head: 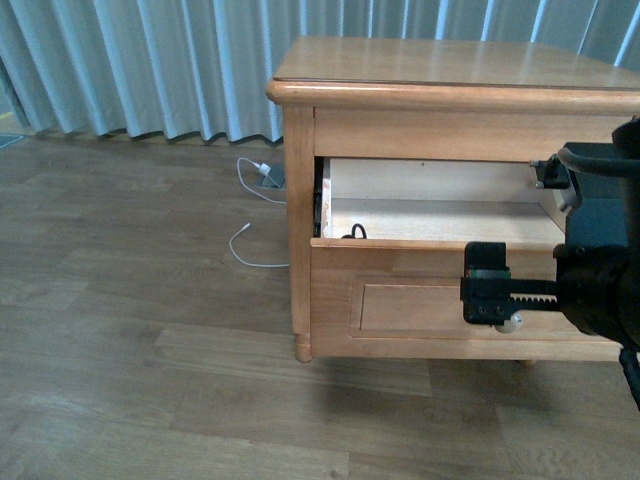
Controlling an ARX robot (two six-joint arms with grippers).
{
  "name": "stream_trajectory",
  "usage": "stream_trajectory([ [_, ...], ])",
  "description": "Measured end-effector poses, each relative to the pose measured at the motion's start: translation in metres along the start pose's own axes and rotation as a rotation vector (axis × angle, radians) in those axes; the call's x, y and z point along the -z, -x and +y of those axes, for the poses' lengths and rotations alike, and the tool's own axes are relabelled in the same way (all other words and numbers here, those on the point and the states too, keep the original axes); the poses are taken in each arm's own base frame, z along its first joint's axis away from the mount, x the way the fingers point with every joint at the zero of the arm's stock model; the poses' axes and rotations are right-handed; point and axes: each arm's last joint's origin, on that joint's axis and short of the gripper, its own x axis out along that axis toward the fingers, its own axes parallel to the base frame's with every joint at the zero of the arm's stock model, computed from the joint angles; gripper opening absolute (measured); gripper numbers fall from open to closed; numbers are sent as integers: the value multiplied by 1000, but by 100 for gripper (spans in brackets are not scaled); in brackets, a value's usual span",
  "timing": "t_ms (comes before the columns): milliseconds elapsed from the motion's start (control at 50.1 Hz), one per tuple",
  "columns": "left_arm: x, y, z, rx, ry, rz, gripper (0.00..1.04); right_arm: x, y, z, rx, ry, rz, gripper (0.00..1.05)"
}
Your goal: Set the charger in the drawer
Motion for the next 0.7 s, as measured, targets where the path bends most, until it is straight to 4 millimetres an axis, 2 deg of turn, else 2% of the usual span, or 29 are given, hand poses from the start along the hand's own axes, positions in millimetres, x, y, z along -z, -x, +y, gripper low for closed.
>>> stream_trajectory([
  [240,0,0,0,0,0,0,99,-9,-32,4,28,-22,-25,97],
  [699,0,0,0,0,0,0,99,-42,-99,13,81,-110,-136,97],
])
